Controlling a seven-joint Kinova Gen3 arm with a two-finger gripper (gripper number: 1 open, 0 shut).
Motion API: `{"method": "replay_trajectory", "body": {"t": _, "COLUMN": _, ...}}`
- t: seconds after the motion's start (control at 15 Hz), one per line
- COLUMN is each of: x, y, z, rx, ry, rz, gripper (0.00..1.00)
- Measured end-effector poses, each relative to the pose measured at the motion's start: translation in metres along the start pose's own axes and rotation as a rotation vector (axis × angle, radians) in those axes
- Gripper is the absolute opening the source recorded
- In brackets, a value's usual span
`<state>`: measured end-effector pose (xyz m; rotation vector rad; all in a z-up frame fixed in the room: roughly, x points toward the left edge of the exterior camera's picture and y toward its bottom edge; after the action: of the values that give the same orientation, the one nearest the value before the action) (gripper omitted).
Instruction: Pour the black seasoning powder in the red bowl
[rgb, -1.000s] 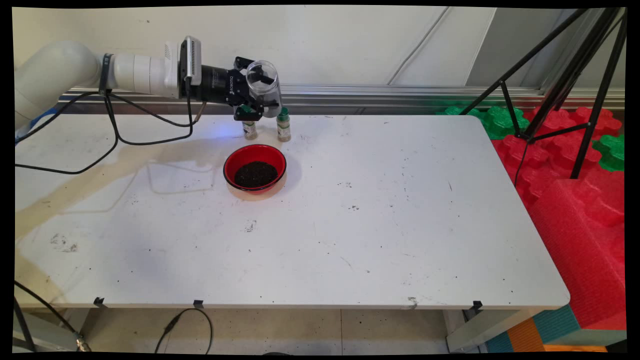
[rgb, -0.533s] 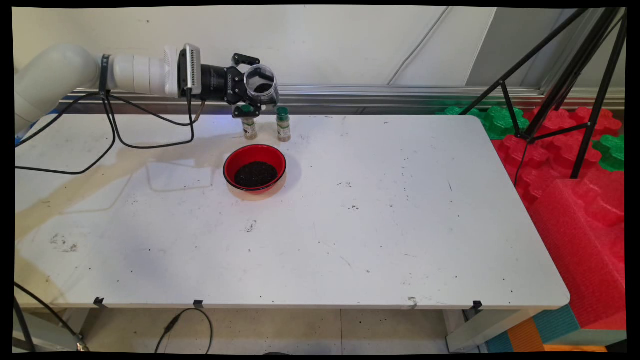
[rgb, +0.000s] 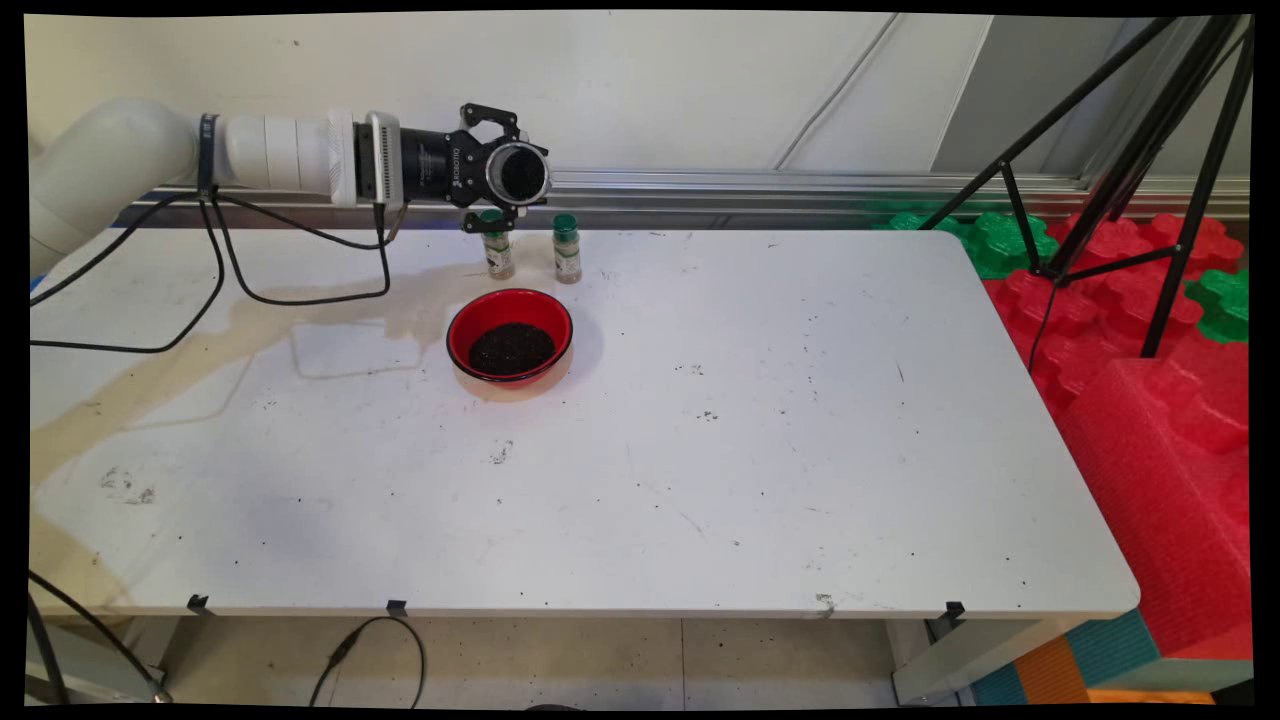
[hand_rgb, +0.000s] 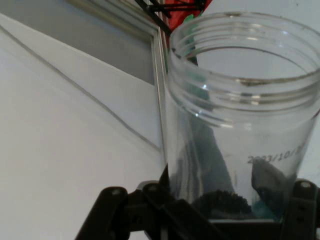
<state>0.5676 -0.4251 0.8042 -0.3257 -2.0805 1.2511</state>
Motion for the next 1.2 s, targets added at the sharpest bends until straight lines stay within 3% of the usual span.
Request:
{"method": "replay_trajectory", "body": {"t": 0.73, "x": -0.0016, "y": 0.0069, "z": 0.0012, "rx": 0.014, "ry": -0.011, "rz": 0.296, "gripper": 0.0}}
{"method": "replay_trajectory", "body": {"t": 1.2, "x": -0.0014, "y": 0.0089, "z": 0.0024, "rx": 0.02, "ry": -0.008, "rz": 0.436, "gripper": 0.0}}
